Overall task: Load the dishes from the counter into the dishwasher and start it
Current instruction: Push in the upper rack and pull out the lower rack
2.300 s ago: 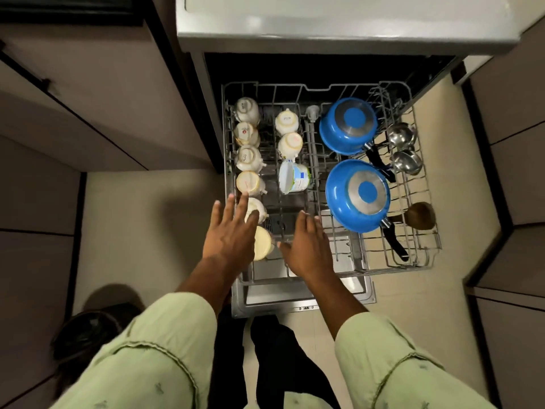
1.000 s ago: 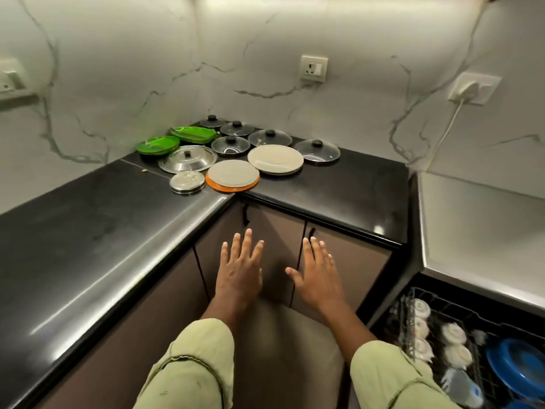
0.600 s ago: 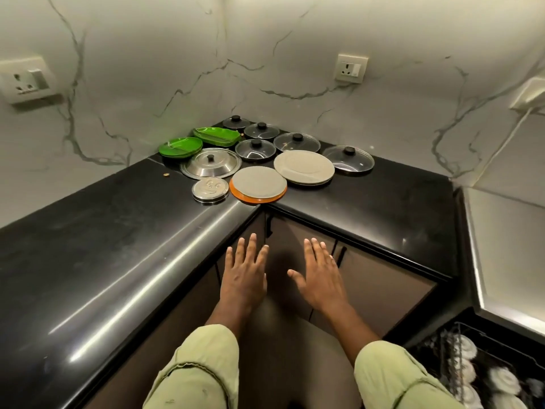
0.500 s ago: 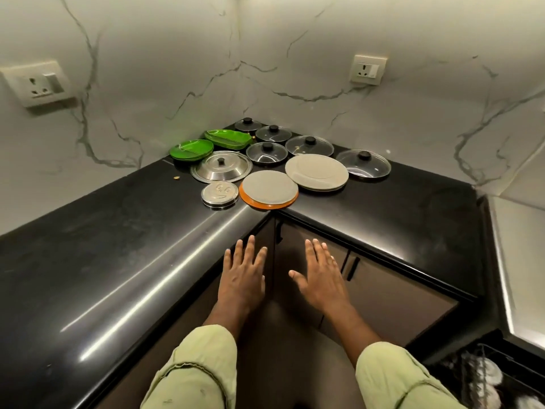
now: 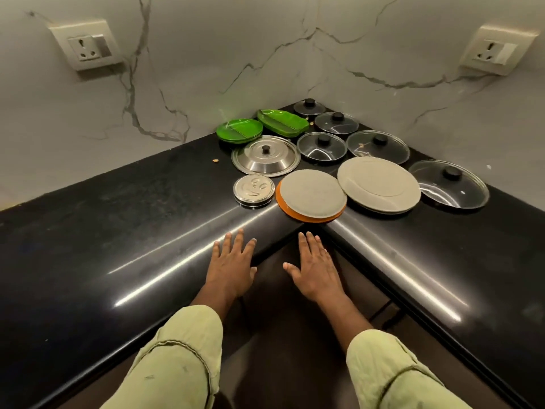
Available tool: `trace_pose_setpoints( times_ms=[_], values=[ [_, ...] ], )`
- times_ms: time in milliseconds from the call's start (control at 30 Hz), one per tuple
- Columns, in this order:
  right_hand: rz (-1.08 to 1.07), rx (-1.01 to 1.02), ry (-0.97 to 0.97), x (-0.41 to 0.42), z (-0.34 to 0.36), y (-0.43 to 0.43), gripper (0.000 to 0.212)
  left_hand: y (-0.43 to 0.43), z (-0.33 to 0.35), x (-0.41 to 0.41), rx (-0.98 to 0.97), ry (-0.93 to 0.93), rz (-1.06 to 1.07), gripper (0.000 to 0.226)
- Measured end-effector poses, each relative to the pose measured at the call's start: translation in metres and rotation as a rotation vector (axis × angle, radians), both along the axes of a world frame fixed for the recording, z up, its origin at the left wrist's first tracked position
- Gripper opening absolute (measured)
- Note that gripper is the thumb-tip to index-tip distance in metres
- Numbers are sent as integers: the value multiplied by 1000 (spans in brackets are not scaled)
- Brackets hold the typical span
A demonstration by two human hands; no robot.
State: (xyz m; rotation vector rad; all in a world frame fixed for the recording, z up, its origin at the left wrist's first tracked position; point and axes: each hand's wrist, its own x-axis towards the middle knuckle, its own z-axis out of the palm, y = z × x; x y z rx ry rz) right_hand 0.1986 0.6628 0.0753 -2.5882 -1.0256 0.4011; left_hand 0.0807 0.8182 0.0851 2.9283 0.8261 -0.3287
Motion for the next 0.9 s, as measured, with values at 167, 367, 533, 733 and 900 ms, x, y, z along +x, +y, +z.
trace_pose_setpoints(
  times_ms=[167, 367, 533, 733, 900],
  values=[
    [77, 1, 28, 27, -4, 31, 82, 25, -5, 10, -47, 69, 85, 79],
    [145, -26, 26, 58, -2, 66, 82, 59, -9, 34, -117, 124, 128, 87],
    [179, -33, -7, 84, 3, 105, 81, 96, -6, 62, -214, 177, 125, 106],
    [221, -49, -47, 117, 3, 162, 92, 122, -14, 82, -401, 253, 112, 127],
    [253, -138, 7, 138, 6, 217, 111, 126, -11, 92, -442, 302, 128, 134]
  ],
)
